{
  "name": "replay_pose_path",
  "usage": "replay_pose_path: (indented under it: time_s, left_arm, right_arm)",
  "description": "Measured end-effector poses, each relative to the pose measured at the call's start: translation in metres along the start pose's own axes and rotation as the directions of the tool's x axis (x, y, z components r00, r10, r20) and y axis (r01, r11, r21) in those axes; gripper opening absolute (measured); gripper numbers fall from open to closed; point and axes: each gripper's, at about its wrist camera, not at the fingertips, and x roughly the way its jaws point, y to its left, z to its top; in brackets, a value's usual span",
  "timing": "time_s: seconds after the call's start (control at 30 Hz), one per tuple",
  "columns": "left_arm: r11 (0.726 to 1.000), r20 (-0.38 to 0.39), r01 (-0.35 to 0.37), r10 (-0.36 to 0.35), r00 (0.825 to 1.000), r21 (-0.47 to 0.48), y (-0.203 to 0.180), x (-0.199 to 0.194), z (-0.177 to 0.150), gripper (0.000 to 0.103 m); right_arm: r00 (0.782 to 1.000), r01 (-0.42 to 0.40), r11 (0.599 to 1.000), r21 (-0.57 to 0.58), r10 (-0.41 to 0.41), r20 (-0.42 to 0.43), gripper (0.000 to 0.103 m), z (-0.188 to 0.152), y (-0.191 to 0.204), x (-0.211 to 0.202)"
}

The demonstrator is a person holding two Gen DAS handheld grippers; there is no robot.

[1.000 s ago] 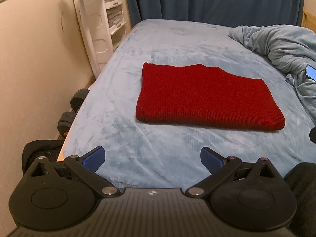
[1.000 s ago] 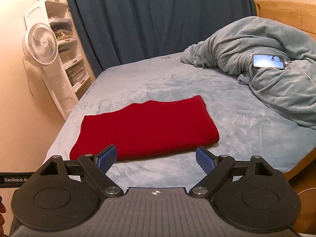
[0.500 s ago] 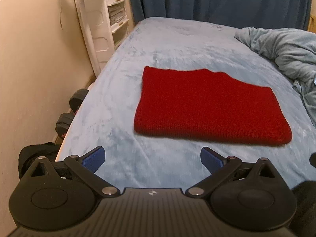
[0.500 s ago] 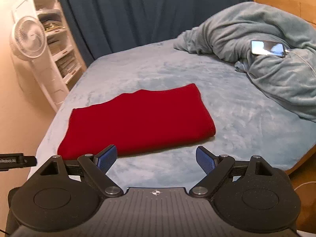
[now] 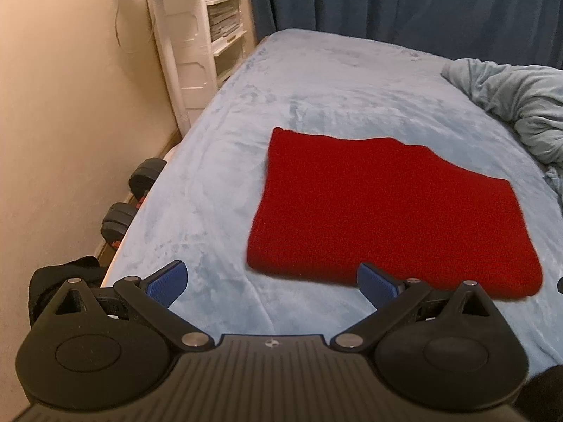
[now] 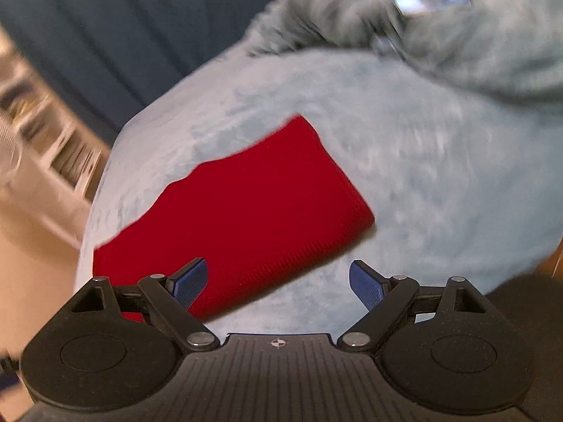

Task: Fold small clothes
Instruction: 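Grasp the edge of the folded sweater with the right gripper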

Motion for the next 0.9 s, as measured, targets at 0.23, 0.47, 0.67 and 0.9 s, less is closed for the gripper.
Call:
replay_pose_path:
  time_s: [0.23,0.47,0.67,0.9]
  left_arm:
    - [0.998,-0.038,-0.064,0.064,0.997,0.001,0.004,0.049,0.007,0.103]
    - [0.988,-0.126,-0.15,0.146,0.981,-0.026,0.019,0.115,0.011,0.103]
    - [0.981,-0.219,-0.171,0.148,0.964,-0.092,0.046,0.156,0.008,0.103]
    - [0.98,-0.261,-0.169,0.137,0.956,-0.105,0.058,0.173,0.004,0.103]
  right_arm:
    - [0.999,0.029,0.976,0.214,-0.019,-0.047,0.088,0.01,-0.035,0.046]
    - [0.984,0.008,0.882,0.471,0.077,-0.161,0.088,0.023,-0.083,0.102]
    - [0.988,-0.007,0.821,0.571,0.095,-0.124,0.09,0.029,-0.097,0.132]
    - [0.981,-0.099,0.855,0.509,0.17,-0.095,0.019,0.034,-0.082,0.155]
